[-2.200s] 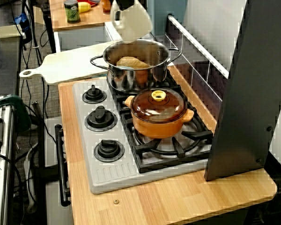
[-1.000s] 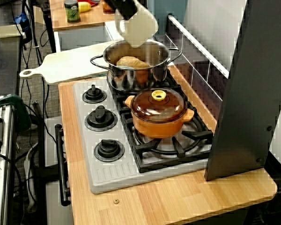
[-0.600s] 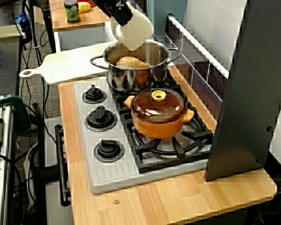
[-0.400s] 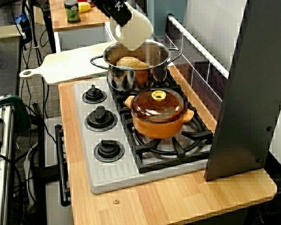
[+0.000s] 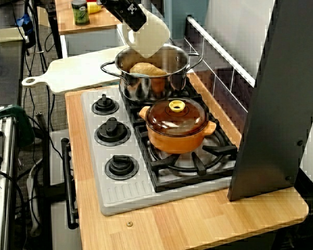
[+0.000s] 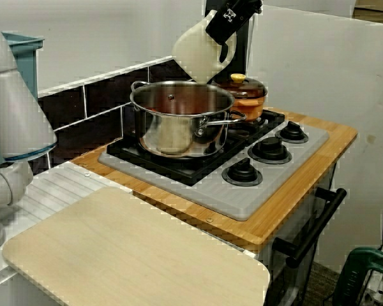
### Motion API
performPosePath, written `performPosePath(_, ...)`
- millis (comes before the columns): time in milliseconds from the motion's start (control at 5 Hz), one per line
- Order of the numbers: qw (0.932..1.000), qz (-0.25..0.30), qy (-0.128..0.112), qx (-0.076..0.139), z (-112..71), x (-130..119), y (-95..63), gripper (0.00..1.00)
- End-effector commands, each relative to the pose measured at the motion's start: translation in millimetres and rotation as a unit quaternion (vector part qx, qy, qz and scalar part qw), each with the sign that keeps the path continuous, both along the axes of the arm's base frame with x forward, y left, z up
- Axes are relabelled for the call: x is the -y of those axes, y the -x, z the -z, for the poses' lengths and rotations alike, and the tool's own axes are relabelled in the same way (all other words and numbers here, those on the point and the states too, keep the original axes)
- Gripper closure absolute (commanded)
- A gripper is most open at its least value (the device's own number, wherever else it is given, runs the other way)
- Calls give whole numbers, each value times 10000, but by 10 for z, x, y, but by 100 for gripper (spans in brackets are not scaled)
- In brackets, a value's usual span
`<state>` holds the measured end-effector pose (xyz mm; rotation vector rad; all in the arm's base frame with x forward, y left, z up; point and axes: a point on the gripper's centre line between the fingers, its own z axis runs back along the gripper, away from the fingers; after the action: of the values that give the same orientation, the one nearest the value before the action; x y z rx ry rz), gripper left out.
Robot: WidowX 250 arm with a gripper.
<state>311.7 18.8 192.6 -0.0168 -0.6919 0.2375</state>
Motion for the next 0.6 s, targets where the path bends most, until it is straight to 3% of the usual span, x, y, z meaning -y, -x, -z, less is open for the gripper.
performPosePath(0, 9995, -19, -139, 280, -58, 39, -45, 100)
performPosePath(400, 9996, -18, -199, 220, 18, 77, -40, 100)
